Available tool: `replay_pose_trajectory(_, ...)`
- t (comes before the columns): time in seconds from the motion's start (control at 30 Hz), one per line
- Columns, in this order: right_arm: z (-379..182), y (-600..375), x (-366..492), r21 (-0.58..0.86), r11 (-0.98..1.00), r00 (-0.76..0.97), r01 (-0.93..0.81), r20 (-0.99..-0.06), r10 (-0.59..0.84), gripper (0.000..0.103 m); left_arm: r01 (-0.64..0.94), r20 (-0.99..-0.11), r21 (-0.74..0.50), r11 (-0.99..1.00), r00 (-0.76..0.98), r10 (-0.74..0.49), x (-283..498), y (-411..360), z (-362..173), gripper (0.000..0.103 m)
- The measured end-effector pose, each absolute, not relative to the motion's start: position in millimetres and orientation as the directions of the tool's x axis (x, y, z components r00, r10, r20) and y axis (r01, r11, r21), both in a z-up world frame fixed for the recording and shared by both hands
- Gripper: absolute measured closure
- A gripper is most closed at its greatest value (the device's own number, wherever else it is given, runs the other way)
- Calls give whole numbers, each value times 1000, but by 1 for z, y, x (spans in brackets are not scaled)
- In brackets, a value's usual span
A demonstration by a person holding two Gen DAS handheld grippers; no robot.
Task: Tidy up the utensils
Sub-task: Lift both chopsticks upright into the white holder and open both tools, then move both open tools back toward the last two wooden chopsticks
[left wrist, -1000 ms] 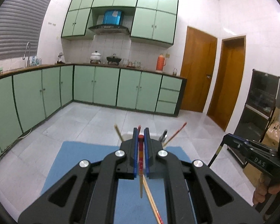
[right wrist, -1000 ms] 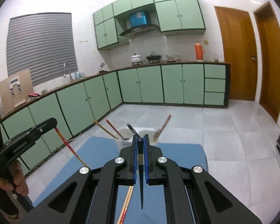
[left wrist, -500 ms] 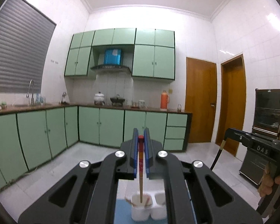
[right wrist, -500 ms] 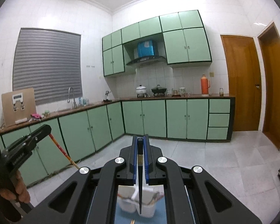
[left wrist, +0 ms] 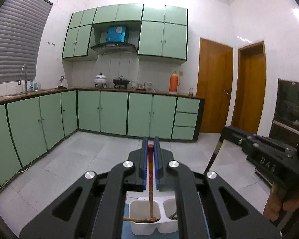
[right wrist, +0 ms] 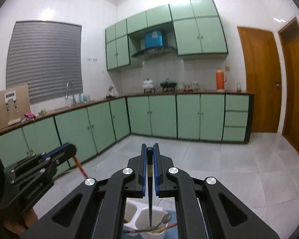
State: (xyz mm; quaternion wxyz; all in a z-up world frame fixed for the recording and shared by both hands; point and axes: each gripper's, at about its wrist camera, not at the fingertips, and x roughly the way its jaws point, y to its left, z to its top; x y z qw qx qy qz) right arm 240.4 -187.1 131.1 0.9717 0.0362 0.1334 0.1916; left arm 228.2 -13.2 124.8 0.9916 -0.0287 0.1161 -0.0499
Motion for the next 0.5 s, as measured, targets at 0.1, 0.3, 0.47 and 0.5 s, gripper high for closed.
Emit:
replay_pose_trajectory(0.1, 111, -180, 247, 131, 917, 864, -376, -307, 398, 96, 105, -282, -48, 993, 953, -114, 240, -13, 110, 96)
replay_pose_trajectory(0.3, 91, -190, 218, 124, 930, 878, -346, -306, 368, 67, 114, -280, -49, 992, 952, -123, 211, -3, 96, 64)
replay_pose_trajectory(0.47, 77, -214, 171, 160, 941, 902, -297, -276, 332, 54, 110, -279, -76, 991, 952, -127, 168, 5, 80, 49)
replay_pose_trajectory(0.5, 71, -218, 161, 166, 944, 905, -285, -278, 322, 51, 105, -278, -77, 991, 953, -123, 159, 6, 74, 41)
